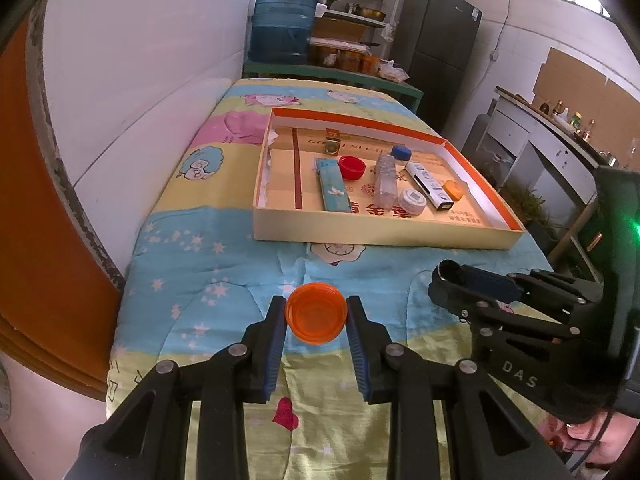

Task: Organize rigid objects
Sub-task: 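Grasp the orange cap with the left gripper while the right gripper grasps the black cap, then carry the orange cap and black cap over the tray with both grippers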

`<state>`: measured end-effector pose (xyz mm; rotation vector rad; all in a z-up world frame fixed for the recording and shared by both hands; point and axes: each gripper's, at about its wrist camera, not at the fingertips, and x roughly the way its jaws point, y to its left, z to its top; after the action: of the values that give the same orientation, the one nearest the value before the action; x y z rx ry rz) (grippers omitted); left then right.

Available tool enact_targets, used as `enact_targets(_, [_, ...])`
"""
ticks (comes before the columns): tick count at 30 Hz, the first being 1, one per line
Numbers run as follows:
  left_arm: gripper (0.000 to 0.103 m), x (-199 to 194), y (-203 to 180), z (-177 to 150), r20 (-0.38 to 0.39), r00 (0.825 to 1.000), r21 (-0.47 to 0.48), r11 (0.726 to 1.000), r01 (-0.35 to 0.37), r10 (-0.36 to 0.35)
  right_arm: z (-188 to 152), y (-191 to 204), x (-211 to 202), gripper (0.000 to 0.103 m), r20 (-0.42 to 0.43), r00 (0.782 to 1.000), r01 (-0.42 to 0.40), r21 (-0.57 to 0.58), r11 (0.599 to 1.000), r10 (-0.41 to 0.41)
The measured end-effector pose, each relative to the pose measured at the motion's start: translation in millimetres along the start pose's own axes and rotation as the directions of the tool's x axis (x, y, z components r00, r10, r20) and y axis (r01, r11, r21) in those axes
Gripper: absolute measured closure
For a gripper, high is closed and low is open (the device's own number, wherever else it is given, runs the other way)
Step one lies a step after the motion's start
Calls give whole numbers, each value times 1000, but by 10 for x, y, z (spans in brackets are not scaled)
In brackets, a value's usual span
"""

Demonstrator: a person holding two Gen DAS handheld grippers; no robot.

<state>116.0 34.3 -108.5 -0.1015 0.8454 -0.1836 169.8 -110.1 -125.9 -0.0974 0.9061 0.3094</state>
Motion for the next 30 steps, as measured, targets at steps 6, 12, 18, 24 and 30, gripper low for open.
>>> enact_targets(6, [73, -59, -51, 44, 13, 1000, 11, 1000, 5, -5, 17, -13, -136, 73, 21, 1000, 3, 0, 1000, -3])
enact_targets(12, [73, -124, -120, 140, 35, 999, 25, 1000, 11, -12, 53, -30, -266, 73, 42, 999, 14, -9, 1000, -13])
enact_targets(18, [73, -171, -221, 255, 51, 998, 48, 999, 19, -21, 108, -79, -383, 73, 60, 998, 23, -15, 1000, -22])
enact_targets(24, [73, -202, -332, 416, 71, 997, 73, 997, 30, -35, 160, -159, -464, 73, 72, 997, 38, -15, 999, -37])
enact_targets(30, [73, -195, -463, 575, 84, 995, 98, 994, 40, -48, 221, -238, -521, 73, 82, 996, 48, -16, 999, -47])
